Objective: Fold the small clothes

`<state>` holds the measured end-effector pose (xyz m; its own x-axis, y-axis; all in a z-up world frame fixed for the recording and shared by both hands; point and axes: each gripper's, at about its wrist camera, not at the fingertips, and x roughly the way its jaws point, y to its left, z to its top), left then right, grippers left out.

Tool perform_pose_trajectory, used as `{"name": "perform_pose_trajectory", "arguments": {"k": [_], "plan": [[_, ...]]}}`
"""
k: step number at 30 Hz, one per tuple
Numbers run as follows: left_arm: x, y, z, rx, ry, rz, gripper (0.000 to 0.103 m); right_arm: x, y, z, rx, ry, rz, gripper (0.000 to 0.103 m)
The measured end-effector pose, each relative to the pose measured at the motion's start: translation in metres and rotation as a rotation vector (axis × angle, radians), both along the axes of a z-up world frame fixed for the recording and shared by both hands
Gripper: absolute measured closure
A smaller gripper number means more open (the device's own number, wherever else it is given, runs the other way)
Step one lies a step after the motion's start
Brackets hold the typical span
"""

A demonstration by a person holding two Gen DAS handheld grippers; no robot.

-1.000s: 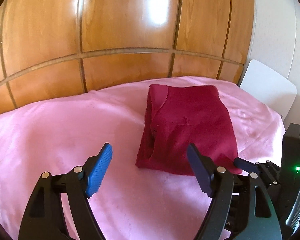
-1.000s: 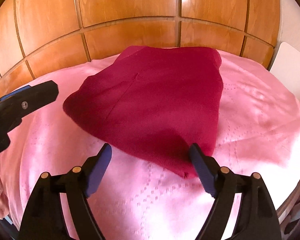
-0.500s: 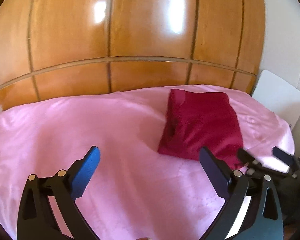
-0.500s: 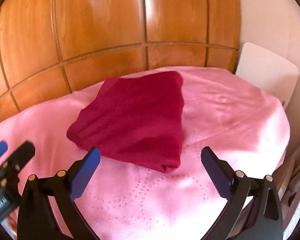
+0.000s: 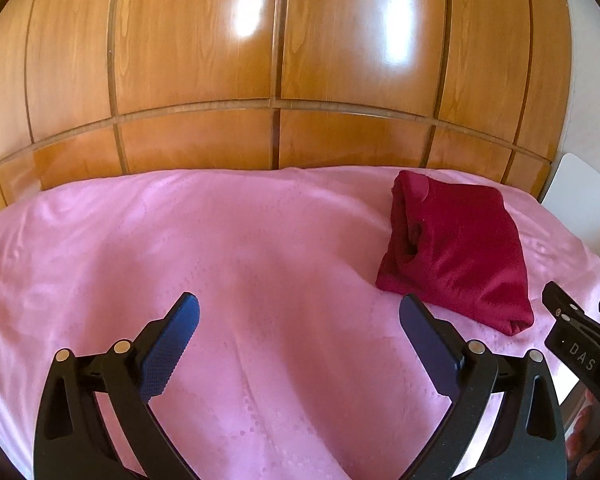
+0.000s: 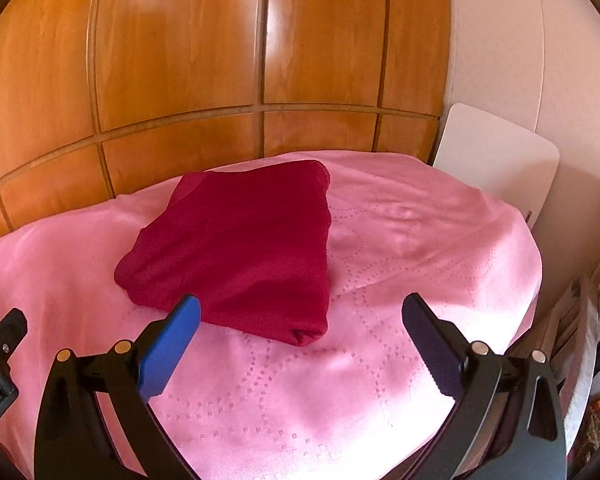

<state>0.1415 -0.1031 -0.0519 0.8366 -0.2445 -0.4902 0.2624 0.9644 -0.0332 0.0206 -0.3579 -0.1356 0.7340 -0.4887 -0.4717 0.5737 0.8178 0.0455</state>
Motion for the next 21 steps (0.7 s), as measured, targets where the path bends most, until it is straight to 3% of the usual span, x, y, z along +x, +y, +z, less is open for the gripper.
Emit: {"name": "perform_pose_trajectory", "arguments": {"k": [21], "plan": [[-0.006,-0.017,0.001,0.041,-0.016,-0.027,0.004,0.003,-0.011,-0.002,0.053,-0.023,-0.001,0.002]]}}
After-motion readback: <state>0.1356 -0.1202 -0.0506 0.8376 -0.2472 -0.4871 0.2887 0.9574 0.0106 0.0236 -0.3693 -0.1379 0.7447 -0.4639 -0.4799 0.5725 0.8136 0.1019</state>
